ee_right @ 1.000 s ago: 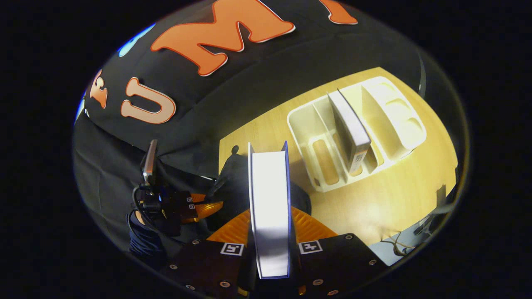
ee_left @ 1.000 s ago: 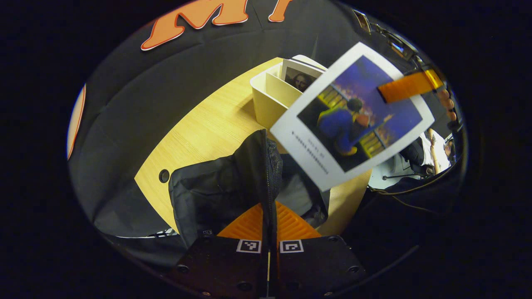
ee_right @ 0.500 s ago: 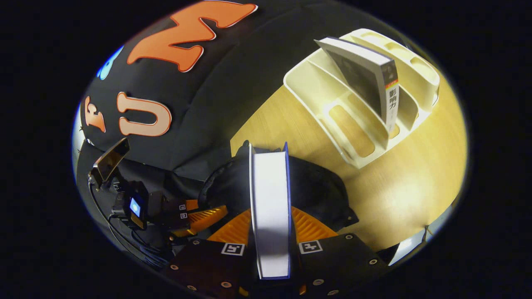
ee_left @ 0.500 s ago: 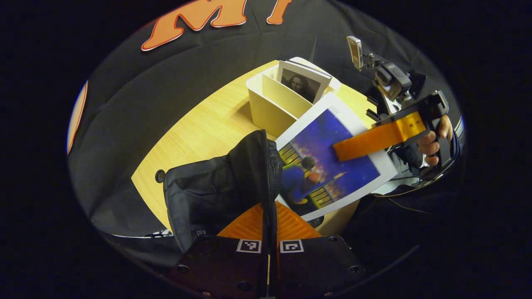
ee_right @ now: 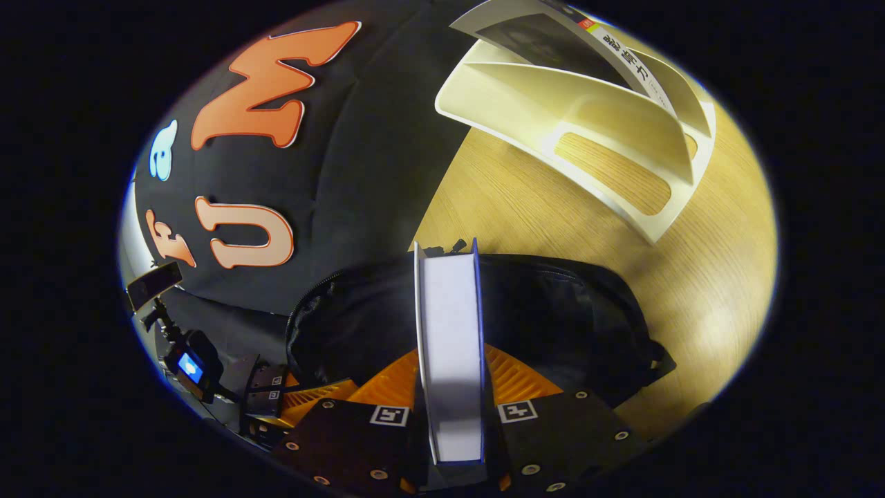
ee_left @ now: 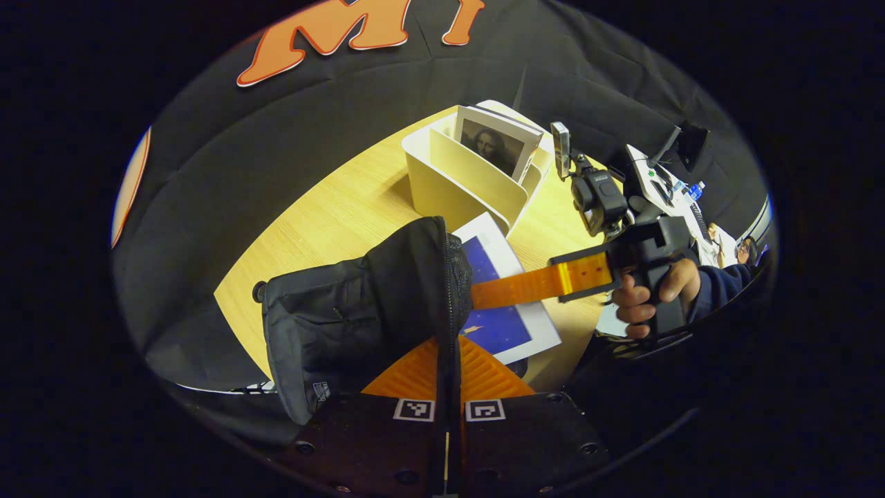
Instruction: Open the schoolbag, grab two books from the bookshelf and put them into the schoolbag.
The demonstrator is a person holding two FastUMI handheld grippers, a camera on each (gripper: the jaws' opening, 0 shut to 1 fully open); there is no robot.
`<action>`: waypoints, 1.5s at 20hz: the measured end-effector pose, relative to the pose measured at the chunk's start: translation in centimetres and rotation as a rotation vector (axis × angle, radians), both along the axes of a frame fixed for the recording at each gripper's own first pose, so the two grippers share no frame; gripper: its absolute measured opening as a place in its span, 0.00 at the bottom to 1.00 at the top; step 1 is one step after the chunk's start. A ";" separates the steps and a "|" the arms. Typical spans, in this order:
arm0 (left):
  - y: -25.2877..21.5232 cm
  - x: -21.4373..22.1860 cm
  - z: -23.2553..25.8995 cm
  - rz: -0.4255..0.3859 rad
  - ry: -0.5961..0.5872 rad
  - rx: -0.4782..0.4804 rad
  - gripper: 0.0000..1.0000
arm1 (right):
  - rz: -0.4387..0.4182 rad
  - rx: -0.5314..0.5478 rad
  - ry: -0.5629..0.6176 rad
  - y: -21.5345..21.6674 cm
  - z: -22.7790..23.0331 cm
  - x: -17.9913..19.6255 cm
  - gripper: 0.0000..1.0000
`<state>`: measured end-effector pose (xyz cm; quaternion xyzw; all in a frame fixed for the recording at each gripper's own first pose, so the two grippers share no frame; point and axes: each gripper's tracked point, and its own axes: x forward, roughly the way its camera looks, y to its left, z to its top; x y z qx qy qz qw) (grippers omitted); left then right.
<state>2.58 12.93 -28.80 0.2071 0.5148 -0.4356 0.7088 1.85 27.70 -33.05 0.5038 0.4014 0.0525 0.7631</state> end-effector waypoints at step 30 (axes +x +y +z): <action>-1.1 -0.5 -2.3 0.218 0.046 -0.014 0.02 | 0.321 -0.579 0.124 -13.5 -0.2 -8.3 0.98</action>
